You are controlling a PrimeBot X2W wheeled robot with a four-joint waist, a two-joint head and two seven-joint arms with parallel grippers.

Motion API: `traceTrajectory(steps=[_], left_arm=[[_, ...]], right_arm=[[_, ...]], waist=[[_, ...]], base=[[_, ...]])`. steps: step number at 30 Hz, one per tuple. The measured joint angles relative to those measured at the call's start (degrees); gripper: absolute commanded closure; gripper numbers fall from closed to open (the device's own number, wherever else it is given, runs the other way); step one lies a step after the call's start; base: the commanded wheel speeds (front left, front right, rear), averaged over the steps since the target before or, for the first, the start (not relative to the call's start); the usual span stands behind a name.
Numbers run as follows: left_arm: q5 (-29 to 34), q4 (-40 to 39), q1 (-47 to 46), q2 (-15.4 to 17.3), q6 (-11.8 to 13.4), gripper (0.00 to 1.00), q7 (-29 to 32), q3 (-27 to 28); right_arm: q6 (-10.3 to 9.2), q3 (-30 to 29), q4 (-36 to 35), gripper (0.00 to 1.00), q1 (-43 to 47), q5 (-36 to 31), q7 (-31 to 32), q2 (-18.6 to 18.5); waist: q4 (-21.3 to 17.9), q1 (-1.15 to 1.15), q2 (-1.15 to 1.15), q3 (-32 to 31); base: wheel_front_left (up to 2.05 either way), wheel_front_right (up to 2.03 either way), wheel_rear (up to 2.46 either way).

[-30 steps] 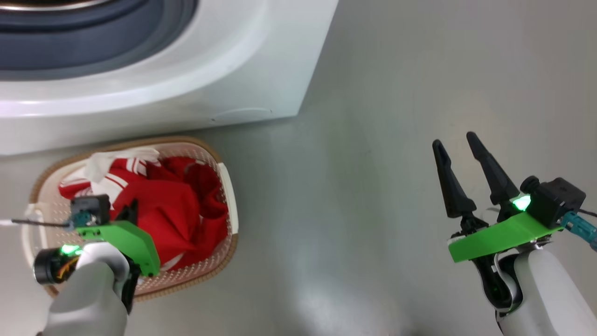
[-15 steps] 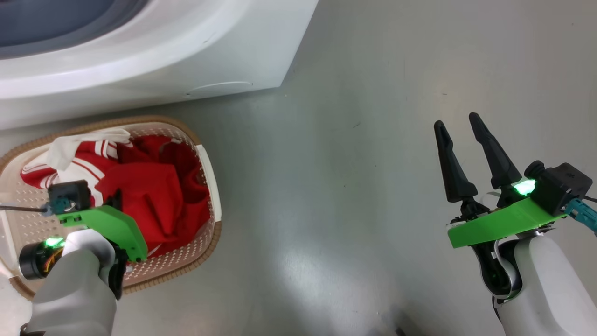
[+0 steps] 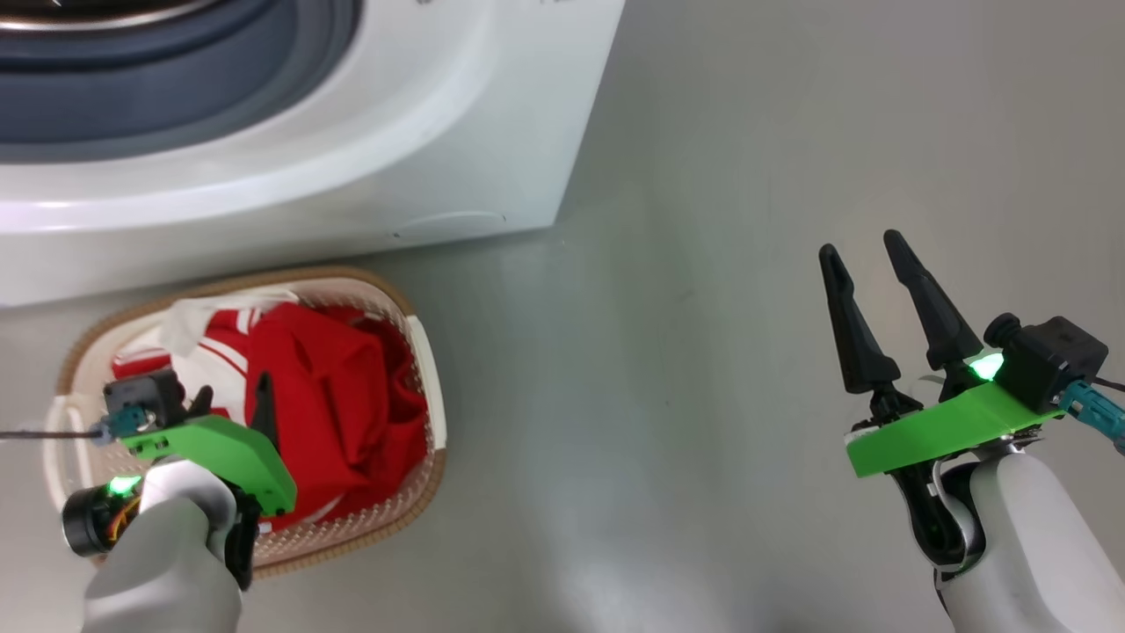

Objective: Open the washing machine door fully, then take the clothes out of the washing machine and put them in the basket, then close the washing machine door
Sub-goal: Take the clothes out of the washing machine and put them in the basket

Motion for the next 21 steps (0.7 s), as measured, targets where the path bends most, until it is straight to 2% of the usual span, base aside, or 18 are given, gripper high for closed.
traceTrajectory(steps=[5, 21], left_arm=[[-0.01, -3.23, 2.43, -0.25, -0.36, 0.00, -0.74, -0.12], [3.90, -27.95, 17.68, -1.21, -0.41, 0.00, -0.79, 6.01]], right_arm=[[0.00, 0.20, 0.74, 0.00, 1.36, 0.00, 0.00, -1.24], [0.00, 1.55, 2.77, 0.00, 8.03, 0.18, 0.00, -3.43]], waist=[[0.94, 0.00, 0.00, -3.55], [4.56, 0.00, 0.00, -16.22]], base=[[0.00, 0.00, 0.00], [0.00, 0.00, 0.00]])
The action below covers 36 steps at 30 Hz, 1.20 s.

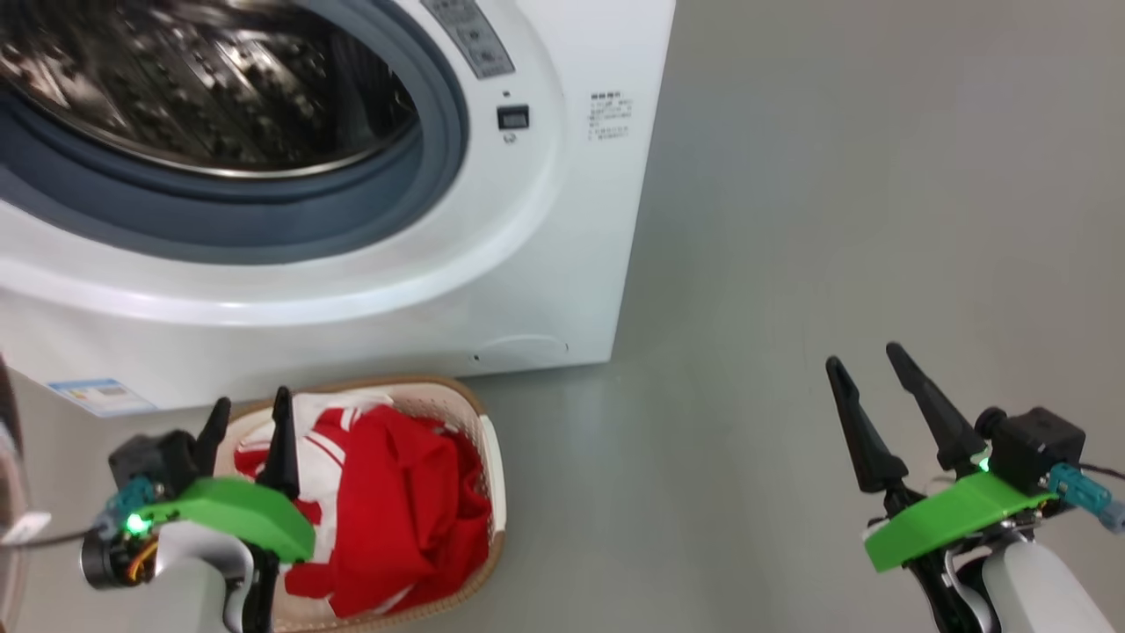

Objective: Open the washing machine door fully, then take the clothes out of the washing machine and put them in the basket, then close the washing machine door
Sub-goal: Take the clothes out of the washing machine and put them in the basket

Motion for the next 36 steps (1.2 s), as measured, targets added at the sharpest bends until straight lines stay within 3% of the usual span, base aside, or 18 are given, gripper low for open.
traceTrajectory(steps=[20, 36], left_arm=[[7.45, -26.05, 20.13, -1.30, 0.00, 0.00, -0.13, 4.94], [7.92, -32.17, 24.01, -2.25, 0.00, 0.00, -0.13, 7.24]], right_arm=[[0.00, -1.71, -0.75, 0.00, 8.35, 0.41, 0.00, -1.20], [0.00, -3.32, -1.67, 0.00, 9.72, 0.40, 0.00, -1.08]], waist=[[1.49, 0.00, 0.00, -9.41], [1.90, 0.00, 0.00, -8.40]], base=[[0.00, 0.00, 0.00], [0.00, 0.00, 0.00]])
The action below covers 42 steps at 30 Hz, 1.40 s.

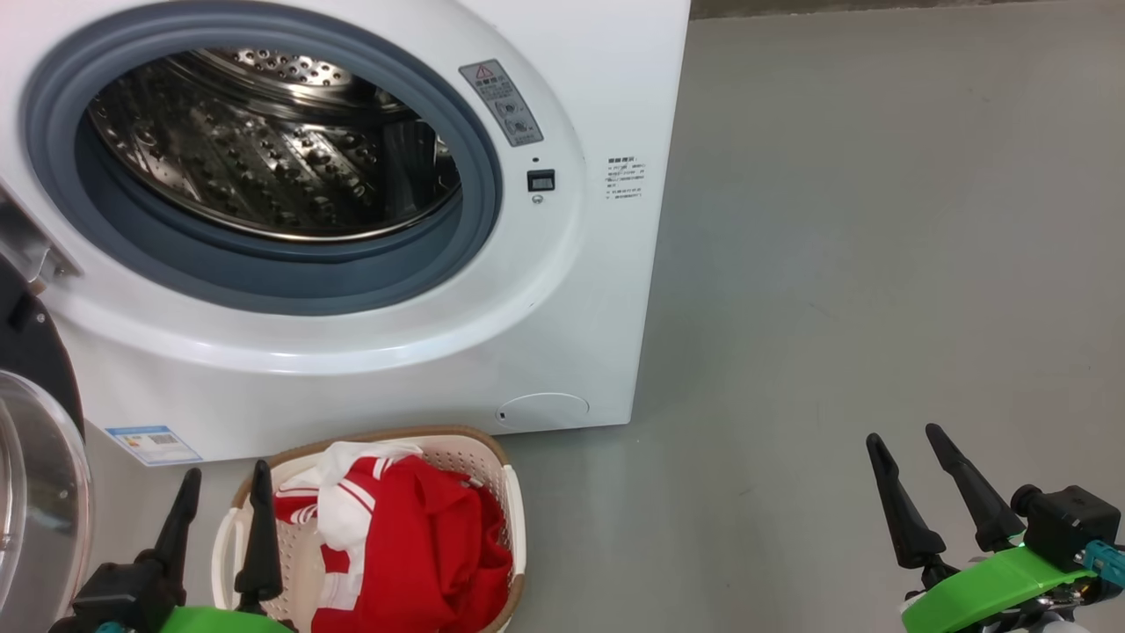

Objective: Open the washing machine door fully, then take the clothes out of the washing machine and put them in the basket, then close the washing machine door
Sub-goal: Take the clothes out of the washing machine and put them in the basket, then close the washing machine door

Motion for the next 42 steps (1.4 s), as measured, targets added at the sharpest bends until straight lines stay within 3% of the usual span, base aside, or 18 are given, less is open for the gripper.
traceTrajectory(steps=[13, 42], left_arm=[[0.34, 0.00, -0.01, -0.14, 0.00, 0.00, 0.00, 0.10], [0.34, 0.02, 0.37, -0.85, 0.00, 0.00, 0.00, 0.29]], right_arm=[[0.00, 0.03, 0.11, 0.00, -0.03, 0.00, 0.01, 0.04], [0.00, 0.11, 0.11, 0.00, -0.03, 0.00, 0.00, -0.10]], waist=[[-0.17, 0.00, 0.00, -0.15], [0.83, 0.00, 0.00, -0.72]], base=[[-0.16, 0.16, 0.00], [-0.96, 0.96, 0.00]])
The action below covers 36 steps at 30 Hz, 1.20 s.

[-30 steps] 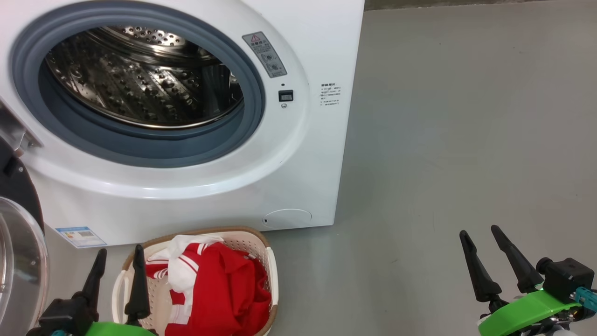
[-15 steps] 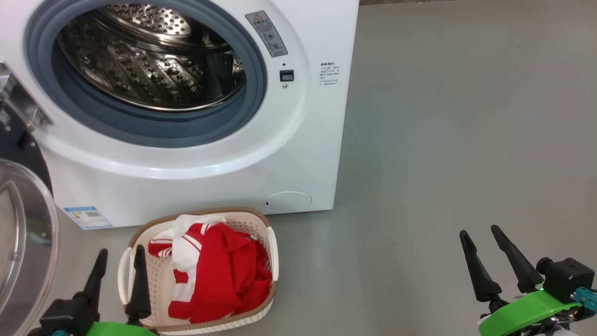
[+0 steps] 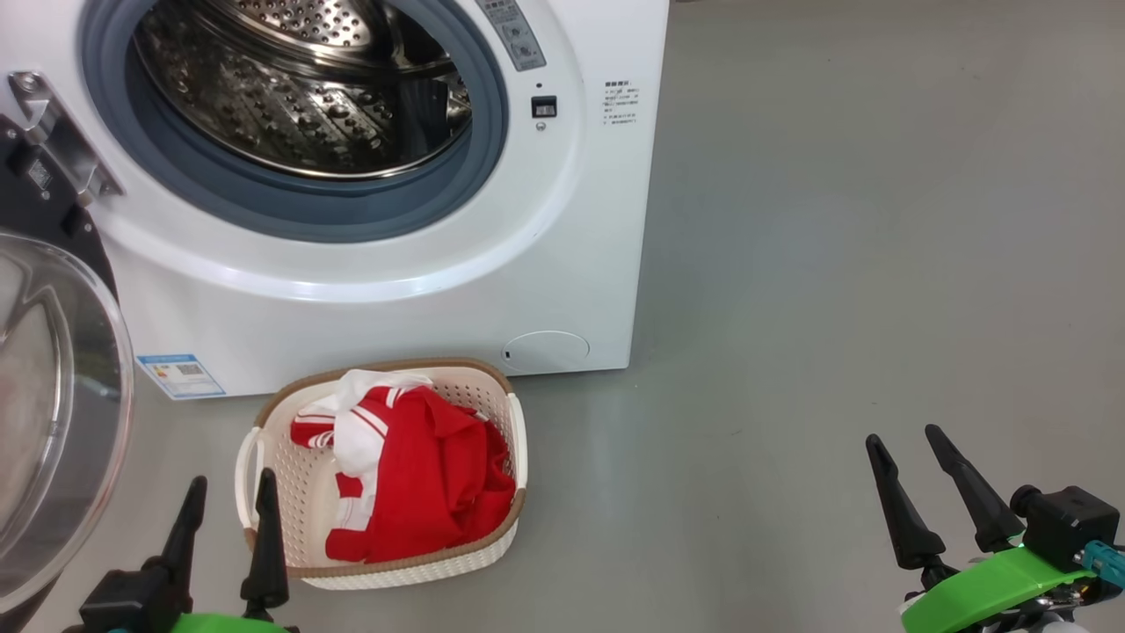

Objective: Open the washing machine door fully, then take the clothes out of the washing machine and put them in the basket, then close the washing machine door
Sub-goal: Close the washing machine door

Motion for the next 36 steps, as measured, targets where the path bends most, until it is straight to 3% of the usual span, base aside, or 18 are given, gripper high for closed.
traceTrajectory(steps=[19, 36], left_arm=[[-0.37, -0.01, 0.79, -0.05, 0.00, 0.00, 0.00, 0.74], [-4.60, -1.07, 3.54, -0.13, 3.16, 0.00, 0.00, 0.56]], right_arm=[[0.00, 1.99, 0.03, 0.00, -0.01, 0.00, 0.01, -0.55], [0.00, 11.01, 1.88, 0.00, -4.68, 0.56, 0.01, -1.92]], waist=[[3.25, 0.00, 0.00, -0.83], [13.77, 0.00, 0.00, -0.70]], base=[[0.00, 0.00, 0.00], [0.00, 0.00, 0.00]])
